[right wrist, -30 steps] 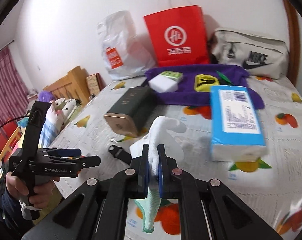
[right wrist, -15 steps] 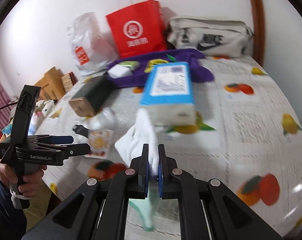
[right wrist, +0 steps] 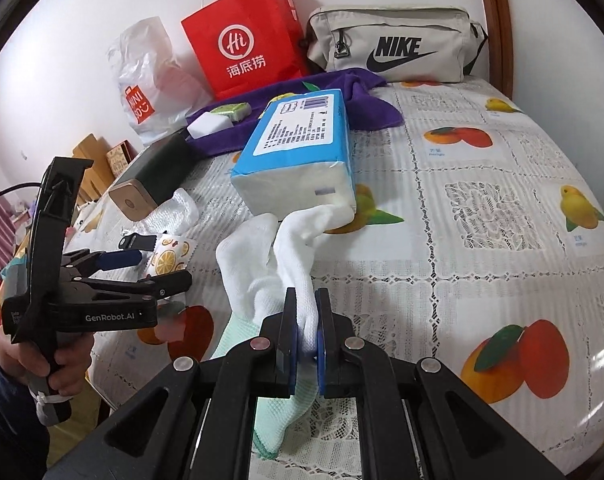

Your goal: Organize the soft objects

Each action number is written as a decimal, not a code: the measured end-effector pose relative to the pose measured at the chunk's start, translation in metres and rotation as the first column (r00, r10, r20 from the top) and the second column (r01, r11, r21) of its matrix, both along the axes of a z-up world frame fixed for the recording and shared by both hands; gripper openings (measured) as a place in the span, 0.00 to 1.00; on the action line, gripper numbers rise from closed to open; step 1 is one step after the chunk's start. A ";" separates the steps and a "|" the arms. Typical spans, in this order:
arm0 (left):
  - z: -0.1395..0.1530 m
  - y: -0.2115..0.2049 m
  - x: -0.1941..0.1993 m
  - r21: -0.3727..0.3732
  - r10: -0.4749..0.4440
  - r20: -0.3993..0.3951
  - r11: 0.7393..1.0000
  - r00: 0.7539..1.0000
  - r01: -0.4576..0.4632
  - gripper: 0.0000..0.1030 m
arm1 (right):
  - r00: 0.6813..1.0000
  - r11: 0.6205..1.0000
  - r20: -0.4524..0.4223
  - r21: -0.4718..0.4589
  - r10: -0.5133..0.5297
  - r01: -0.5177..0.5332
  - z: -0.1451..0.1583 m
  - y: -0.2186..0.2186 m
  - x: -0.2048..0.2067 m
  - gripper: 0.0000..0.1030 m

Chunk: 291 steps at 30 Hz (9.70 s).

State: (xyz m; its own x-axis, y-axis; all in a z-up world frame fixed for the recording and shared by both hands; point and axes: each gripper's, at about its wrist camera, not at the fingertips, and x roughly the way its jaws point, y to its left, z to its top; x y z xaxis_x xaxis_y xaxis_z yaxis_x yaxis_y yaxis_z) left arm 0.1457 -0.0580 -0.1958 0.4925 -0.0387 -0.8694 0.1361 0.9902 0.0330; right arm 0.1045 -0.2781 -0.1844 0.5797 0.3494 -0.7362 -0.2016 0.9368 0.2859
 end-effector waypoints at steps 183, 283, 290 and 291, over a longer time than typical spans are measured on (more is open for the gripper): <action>0.051 0.197 0.036 -0.177 0.300 -0.018 0.938 0.954 -0.298 0.71 | 0.833 0.822 0.052 -0.209 0.551 -0.530 0.003 0.233 0.049 0.63; 0.019 0.143 0.000 -0.279 0.172 -0.093 0.941 0.981 -0.192 0.71 | 0.952 0.950 0.005 -0.065 0.306 -0.305 0.034 0.133 0.032 0.20; 0.011 0.108 0.016 -0.283 0.141 -0.112 0.944 0.984 -0.168 0.83 | 0.980 0.978 -0.022 -0.060 0.200 -0.201 0.021 0.073 0.015 0.20; 0.011 0.105 0.018 -0.287 0.137 -0.112 0.944 0.984 -0.164 0.84 | 0.981 0.980 -0.026 -0.059 0.191 -0.192 0.020 0.068 0.014 0.20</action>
